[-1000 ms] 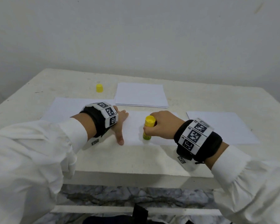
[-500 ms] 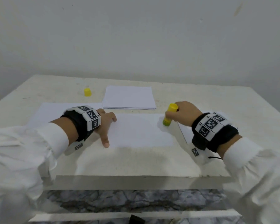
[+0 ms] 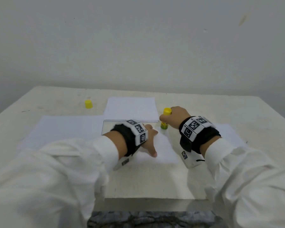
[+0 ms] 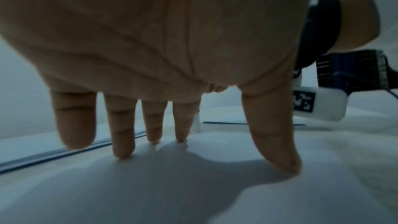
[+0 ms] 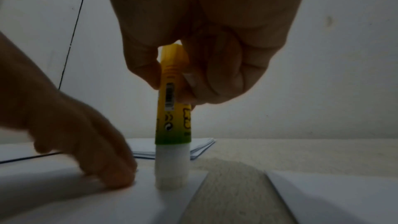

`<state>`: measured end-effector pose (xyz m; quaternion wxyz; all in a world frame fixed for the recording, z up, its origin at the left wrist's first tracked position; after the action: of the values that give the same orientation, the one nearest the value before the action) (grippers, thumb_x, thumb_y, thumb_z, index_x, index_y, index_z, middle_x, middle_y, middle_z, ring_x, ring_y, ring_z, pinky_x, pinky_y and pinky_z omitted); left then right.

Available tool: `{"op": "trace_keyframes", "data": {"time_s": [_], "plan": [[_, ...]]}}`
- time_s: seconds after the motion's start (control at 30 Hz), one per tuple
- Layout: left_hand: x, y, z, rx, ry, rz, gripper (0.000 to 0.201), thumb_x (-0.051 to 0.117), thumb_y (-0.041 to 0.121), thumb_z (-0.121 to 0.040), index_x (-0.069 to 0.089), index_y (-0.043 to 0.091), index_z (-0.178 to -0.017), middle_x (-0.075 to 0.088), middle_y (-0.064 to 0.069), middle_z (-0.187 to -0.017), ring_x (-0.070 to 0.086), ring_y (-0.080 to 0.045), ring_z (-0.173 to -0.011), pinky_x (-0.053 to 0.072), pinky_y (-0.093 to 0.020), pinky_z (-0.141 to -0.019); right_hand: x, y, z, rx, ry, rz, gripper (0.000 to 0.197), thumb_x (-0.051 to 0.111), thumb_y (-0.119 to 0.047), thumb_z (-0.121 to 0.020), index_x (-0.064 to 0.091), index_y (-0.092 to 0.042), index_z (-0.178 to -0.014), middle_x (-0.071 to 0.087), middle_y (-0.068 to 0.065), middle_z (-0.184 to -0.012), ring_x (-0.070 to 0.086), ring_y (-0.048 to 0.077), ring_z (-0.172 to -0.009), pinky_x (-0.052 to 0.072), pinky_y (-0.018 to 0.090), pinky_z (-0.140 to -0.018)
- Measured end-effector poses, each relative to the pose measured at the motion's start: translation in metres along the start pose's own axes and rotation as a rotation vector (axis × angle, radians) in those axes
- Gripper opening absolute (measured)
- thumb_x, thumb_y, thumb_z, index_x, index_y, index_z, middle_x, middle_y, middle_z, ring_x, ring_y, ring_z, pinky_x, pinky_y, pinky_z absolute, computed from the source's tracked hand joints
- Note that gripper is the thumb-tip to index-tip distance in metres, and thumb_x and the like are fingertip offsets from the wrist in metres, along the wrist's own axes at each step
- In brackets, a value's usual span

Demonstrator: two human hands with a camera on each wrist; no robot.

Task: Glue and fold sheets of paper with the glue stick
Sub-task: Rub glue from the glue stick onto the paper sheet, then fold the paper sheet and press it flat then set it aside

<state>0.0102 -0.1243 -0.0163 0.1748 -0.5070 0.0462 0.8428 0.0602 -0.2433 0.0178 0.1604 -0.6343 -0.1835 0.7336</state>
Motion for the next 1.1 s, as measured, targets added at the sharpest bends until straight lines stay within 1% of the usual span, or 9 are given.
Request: {"op": "trace_keyframes", "data": {"time_s": [0.13,0.3,0.5,0.6,0.7,0.77,0.93,1.0,1.1], "plan": [[0.001,0.005,-0.014,-0.028,-0.052,-0.084,0.105,0.067,0.069,-0.068,0.021,0.022,-0.15,0.029,-0.009,-0.149,0.034,-0.033,-0.134,0.034,-0.05,-0.108,-0.003,-0.001,0.003,-0.047,-0.032,0.048,0.031,0.06,-0.034,-0.082,0.043,-0.014,-0.065,0.044,0.001,-0.067,0.045,0.02,-0.067,0.03,0.027,-0.051],[0.001,0.006,-0.014,-0.022,-0.047,-0.085,0.103,0.07,0.068,-0.066,0.027,0.022,-0.147,0.036,-0.009,-0.142,0.04,-0.034,-0.127,0.038,-0.049,-0.104,-0.004,0.002,0.032,-0.145,-0.067,0.052,0.034,0.06,-0.03,-0.084,0.04,-0.014,-0.061,0.041,0.0,-0.062,0.038,0.014,-0.057,0.029,0.027,-0.052],[0.001,0.008,-0.011,0.0,-0.033,-0.088,0.1,0.066,0.066,-0.073,0.022,0.018,-0.15,0.029,-0.01,-0.15,0.033,-0.031,-0.135,0.032,-0.046,-0.11,-0.003,0.017,0.078,-0.192,-0.144,0.019,0.034,0.061,-0.028,-0.082,0.039,-0.014,-0.06,0.04,-0.002,-0.06,0.037,0.013,-0.055,0.029,0.025,-0.052],[0.003,0.007,-0.01,0.005,-0.024,-0.075,0.102,0.064,0.066,-0.074,0.019,0.018,-0.151,0.024,-0.01,-0.153,0.029,-0.031,-0.138,0.029,-0.045,-0.112,-0.005,0.024,0.087,-0.163,-0.185,0.002,0.025,0.063,-0.026,-0.081,0.05,-0.01,-0.066,0.046,0.0,-0.063,0.042,0.014,-0.057,0.033,0.025,-0.054],[0.007,0.006,-0.008,0.019,-0.02,-0.059,0.102,0.062,0.07,-0.074,0.018,0.018,-0.15,0.022,-0.009,-0.154,0.028,-0.033,-0.138,0.028,-0.046,-0.112,-0.02,0.034,0.081,-0.069,-0.181,-0.342,0.016,0.067,-0.016,-0.081,0.067,0.0,-0.083,0.06,0.004,-0.065,0.053,0.014,-0.054,0.036,0.024,-0.048],[0.009,0.004,-0.005,0.032,-0.003,-0.044,0.103,0.059,0.07,-0.076,0.012,0.02,-0.152,0.015,-0.006,-0.158,0.023,-0.033,-0.14,0.024,-0.047,-0.114,-0.033,0.04,0.069,-0.017,-0.137,-0.68,0.005,0.063,-0.006,-0.084,0.063,-0.003,-0.089,0.066,0.01,-0.073,0.062,0.017,-0.056,0.039,0.023,-0.047],[0.015,0.0,0.003,0.051,0.044,0.049,0.104,0.058,0.067,-0.078,0.0,0.024,-0.153,0.01,0.004,-0.16,0.017,-0.029,-0.142,0.021,-0.046,-0.114,-0.027,0.031,0.022,0.061,-0.054,-1.06,0.017,0.047,0.005,-0.091,0.053,-0.01,-0.098,0.06,0.008,-0.088,0.064,0.022,-0.084,0.05,0.035,-0.072],[0.017,-0.003,0.004,0.048,0.048,0.09,0.1,0.059,0.068,-0.077,0.009,0.025,-0.152,0.012,0.006,-0.159,0.017,-0.027,-0.142,0.023,-0.047,-0.113,-0.016,0.027,0.0,0.096,0.019,-0.97,0.021,0.052,0.004,-0.088,0.057,-0.009,-0.103,0.058,0.008,-0.091,0.06,0.024,-0.089,0.049,0.036,-0.078],[0.018,-0.004,0.004,0.048,0.047,0.111,0.096,0.062,0.066,-0.076,0.017,0.026,-0.151,0.008,0.004,-0.159,0.019,-0.027,-0.141,0.025,-0.046,-0.112,-0.012,0.025,-0.026,0.146,0.152,-0.536,0.042,0.067,-0.005,-0.082,0.054,-0.006,-0.122,0.06,0.008,-0.108,0.057,0.026,-0.102,0.042,0.029,-0.085]]}}
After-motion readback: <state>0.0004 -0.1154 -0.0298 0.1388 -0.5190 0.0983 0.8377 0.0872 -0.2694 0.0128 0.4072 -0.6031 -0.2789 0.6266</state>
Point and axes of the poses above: each hand's wrist, its own z-axis away from the middle knuckle, its own x-axis out of the palm, y = z × x, the point moved 5 cm from there along -z, towards the middle knuckle
